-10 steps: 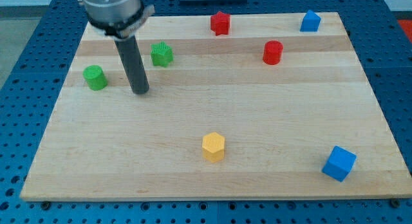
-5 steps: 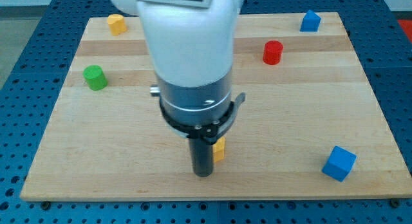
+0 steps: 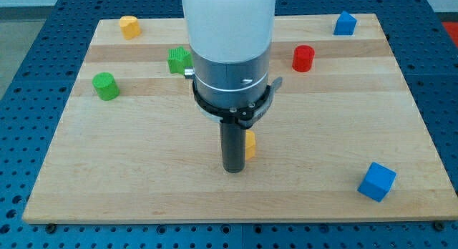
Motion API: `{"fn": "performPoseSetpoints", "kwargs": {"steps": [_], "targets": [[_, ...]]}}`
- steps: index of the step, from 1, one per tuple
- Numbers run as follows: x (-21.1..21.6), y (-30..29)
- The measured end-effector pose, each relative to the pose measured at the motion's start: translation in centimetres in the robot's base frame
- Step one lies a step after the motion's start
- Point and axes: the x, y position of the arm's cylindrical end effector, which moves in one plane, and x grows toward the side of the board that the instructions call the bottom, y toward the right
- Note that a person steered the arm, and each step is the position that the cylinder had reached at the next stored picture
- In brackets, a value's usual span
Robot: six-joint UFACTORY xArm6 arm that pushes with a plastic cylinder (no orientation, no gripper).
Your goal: Move the yellow hexagon to the center right of the board
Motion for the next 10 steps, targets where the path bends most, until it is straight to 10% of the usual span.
{"fn": "performPoseSetpoints", "kwargs": {"steps": [10], "targets": [[-10.0, 7.2]]}}
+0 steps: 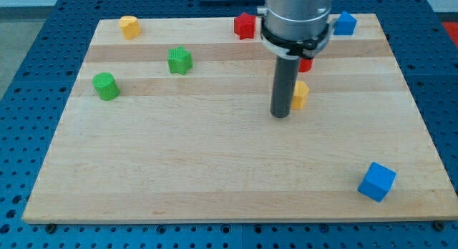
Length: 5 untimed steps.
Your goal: Move the yellow hexagon to the center right of the board
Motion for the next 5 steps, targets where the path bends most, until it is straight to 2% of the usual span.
{"fn": "performPoseSetpoints", "kwargs": {"steps": [2, 3, 5], "targets": [[-2.4, 2.1], [-2.6, 5.3], [-2.6, 6.6]]}}
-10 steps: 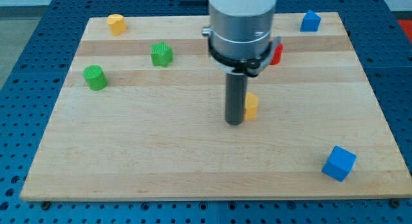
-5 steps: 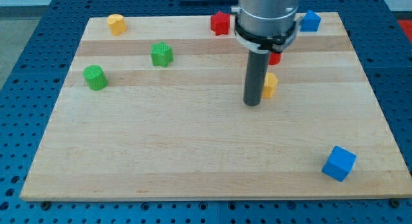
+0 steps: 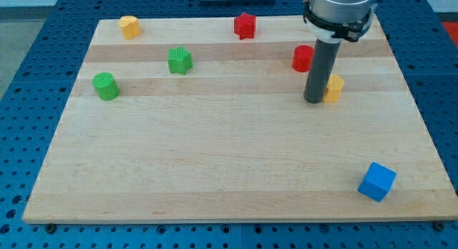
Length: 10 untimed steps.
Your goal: Move the yellow hexagon to the center right of the board
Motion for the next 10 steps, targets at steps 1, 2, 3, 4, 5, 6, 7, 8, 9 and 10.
{"fn": "performPoseSetpoints", "kwargs": {"steps": [1, 2, 3, 4, 5, 6, 7, 8, 9, 10], "targets": [[-0.3, 0.0], [-1.1, 0.0], [-1.3, 0.5], [-1.3, 1.2], [-1.5, 1.2], [-2.1, 0.0], [-2.2, 0.1], [-2.2, 1.5], [-2.2, 3.1], [-2.2, 4.2]]}}
